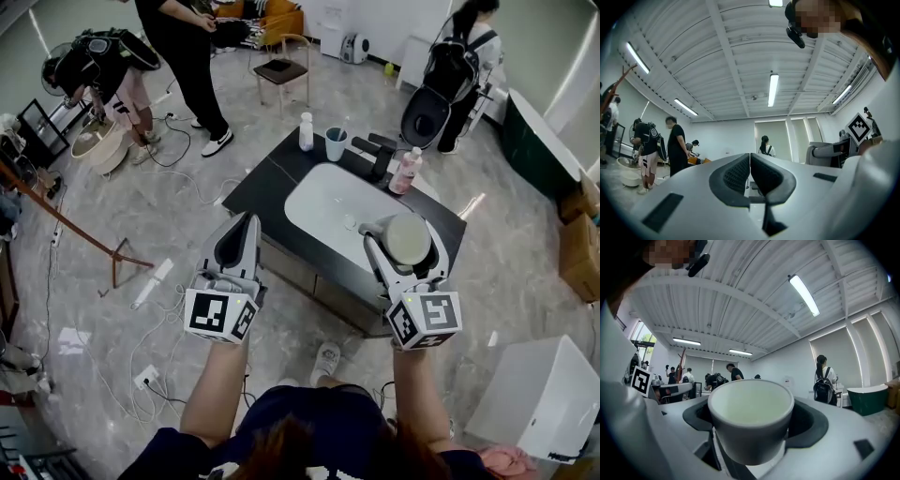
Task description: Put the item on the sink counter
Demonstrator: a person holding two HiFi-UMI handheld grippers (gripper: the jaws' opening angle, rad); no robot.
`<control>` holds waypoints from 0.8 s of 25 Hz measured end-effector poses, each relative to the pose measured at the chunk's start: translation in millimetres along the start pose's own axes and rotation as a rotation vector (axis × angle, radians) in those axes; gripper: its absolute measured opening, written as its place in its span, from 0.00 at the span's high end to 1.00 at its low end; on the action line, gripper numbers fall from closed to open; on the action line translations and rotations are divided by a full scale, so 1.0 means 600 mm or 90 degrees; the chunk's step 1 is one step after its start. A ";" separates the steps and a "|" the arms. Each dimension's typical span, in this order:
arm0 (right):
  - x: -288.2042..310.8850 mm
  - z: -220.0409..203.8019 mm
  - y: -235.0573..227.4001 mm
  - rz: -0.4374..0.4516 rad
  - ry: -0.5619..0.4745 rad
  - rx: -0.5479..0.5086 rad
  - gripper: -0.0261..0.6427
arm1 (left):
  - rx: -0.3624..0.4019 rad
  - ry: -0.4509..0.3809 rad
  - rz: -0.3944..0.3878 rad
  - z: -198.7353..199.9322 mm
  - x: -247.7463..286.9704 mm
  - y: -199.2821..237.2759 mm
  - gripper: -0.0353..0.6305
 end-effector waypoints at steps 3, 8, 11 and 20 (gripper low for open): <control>0.025 0.001 -0.042 0.021 0.002 -0.005 0.29 | -0.002 -0.006 0.012 -0.011 0.042 -0.020 0.91; 0.059 -0.005 -0.094 0.049 0.013 0.010 0.29 | -0.001 0.011 0.032 -0.030 0.085 -0.046 0.91; 0.087 -0.004 -0.127 0.057 0.022 0.020 0.29 | -0.002 0.024 0.041 -0.035 0.126 -0.050 0.91; 0.192 -0.036 -0.210 0.048 0.038 0.037 0.29 | -0.009 0.035 0.028 -0.083 0.262 -0.031 0.91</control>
Point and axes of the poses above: the fingertips, and each gripper's own axes: x forward along the fingers, y to its left, z out of its top, the point moved 1 cm from there along -x, backward along the fingers, and after that the axes turned 10 degrees about z, right-handed, at the moved point
